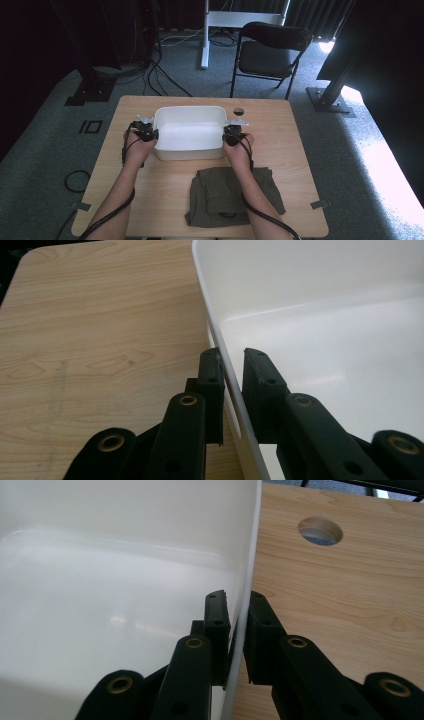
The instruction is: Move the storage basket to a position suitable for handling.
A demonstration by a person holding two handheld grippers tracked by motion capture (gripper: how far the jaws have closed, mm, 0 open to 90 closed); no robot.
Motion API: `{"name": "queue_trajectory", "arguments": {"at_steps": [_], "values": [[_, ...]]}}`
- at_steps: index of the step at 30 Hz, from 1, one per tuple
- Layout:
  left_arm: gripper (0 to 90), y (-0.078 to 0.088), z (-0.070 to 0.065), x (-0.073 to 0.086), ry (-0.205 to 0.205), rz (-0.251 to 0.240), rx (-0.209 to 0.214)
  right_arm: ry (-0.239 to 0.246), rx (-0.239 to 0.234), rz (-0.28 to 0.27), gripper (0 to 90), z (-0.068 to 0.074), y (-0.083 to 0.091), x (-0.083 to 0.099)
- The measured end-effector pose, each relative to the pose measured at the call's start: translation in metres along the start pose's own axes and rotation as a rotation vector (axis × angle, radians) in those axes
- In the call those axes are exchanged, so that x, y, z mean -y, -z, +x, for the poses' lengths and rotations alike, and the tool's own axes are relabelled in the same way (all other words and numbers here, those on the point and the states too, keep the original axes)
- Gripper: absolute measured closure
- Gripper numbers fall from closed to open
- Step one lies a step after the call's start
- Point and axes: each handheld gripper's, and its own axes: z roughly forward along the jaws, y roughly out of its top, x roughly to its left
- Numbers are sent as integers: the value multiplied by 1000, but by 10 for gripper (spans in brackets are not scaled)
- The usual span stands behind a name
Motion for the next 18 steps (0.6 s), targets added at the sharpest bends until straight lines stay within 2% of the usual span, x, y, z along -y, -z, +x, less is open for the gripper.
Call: {"name": "queue_trajectory", "arguments": {"at_steps": [3, 13, 15, 18], "values": [[804, -1, -4, -1, -6, 1, 1, -9, 3, 0, 823, -6, 2, 1], [803, -7, -31, -8, -31, 6, 13, -19, 19, -1, 824, -29, 8, 6], [803, -8, -32, -9, -35, 10, 13, -20, 22, 0, 824, -32, 9, 7], [802, -10, -42, -13, -40, 17, 19, -27, 26, 3, 824, -41, 11, 8]]}}
